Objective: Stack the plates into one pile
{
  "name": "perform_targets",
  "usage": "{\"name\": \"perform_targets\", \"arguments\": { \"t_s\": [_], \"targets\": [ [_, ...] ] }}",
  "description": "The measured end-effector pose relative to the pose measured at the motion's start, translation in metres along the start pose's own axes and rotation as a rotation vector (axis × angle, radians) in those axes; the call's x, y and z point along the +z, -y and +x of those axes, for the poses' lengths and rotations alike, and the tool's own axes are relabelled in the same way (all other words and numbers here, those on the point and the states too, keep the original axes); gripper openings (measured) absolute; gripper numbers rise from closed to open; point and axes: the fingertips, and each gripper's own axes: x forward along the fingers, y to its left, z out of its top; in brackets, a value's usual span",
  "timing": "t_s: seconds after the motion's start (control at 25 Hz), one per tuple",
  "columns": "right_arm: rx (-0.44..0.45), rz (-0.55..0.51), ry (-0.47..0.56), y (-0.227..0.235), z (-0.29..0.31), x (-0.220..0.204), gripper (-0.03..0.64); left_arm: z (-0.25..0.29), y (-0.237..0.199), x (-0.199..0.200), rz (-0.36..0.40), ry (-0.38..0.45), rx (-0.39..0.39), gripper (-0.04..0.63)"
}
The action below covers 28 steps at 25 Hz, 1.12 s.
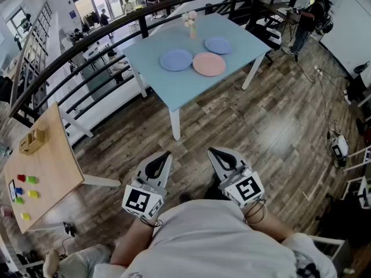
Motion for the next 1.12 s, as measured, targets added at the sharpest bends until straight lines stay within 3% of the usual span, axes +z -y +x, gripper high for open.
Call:
{"name": "perform_targets", "arguments": {
  "t_s": [0.56,1.12],
  "targets": [
    [0.054,-0.013,0.008,0.072,0.014,-0.013,0.006,0.070,-0.002,-0.006,0.004,-0.038,0.055,0.005],
    [0.082,0.069,-0.006,0.239,0.004,-0.044,0.006,0.241,0.023,-0.012,0.016,-0.094,0.053,0.005]
  ]
}}
